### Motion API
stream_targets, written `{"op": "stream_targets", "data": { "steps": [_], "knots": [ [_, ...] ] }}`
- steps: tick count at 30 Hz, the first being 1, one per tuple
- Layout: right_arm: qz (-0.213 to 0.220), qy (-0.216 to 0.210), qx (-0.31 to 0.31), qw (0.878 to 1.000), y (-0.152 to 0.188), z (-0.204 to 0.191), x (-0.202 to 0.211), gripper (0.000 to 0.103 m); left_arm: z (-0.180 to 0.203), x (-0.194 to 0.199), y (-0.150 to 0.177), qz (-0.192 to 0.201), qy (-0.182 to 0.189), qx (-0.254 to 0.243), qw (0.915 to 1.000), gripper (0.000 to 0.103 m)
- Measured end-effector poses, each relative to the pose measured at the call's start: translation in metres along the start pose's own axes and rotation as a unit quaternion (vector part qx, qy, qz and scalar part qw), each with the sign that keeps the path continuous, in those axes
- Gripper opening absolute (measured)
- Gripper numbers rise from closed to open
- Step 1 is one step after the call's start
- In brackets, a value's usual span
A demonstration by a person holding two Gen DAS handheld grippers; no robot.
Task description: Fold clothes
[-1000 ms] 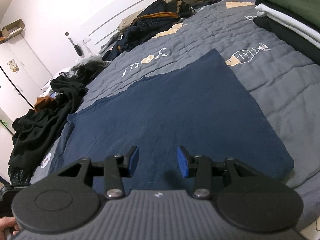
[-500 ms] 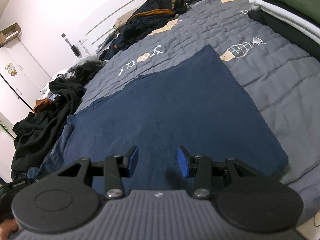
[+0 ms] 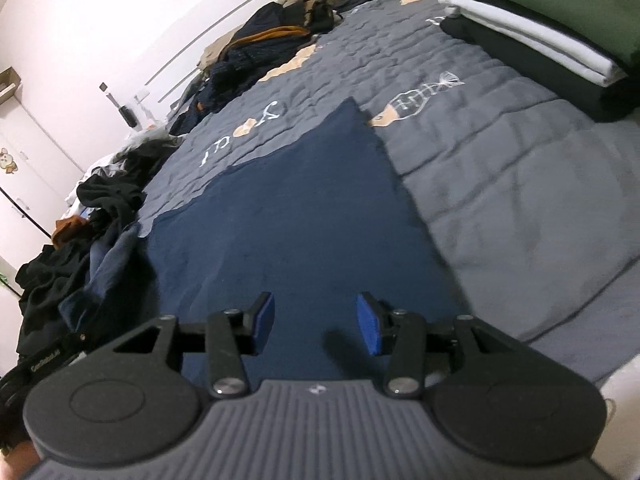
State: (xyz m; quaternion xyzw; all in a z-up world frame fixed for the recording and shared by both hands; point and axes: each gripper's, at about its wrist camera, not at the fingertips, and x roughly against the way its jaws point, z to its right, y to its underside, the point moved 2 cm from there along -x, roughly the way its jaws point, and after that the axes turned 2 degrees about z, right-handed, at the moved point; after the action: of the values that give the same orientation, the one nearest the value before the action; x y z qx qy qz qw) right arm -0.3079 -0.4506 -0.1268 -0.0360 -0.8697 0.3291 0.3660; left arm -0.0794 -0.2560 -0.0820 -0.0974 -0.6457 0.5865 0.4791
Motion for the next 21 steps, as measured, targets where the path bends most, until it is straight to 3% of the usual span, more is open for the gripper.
{"op": "stream_targets", "data": {
  "steps": [5,15,19,21],
  "knots": [
    [-0.002,0.005,-0.003,1.0,-0.001,0.015,0.005,0.046,0.038,-0.012,0.01,-0.008,0.034,-0.061,0.9975,0.011],
    [-0.006,0.003,-0.005,1.0,-0.001,0.019,0.006,0.046,0.07,-0.037,0.047,-0.098,0.057,-0.171,0.9788,0.015],
    [-0.012,-0.01,-0.005,1.0,0.001,0.014,0.001,0.046,0.064,-0.027,0.04,-0.108,0.089,-0.141,0.98,0.036],
    [-0.013,-0.018,-0.01,1.0,0.001,0.012,0.0,0.047,0.059,-0.02,0.036,-0.109,0.106,-0.123,0.9807,0.04]
  ]
}}
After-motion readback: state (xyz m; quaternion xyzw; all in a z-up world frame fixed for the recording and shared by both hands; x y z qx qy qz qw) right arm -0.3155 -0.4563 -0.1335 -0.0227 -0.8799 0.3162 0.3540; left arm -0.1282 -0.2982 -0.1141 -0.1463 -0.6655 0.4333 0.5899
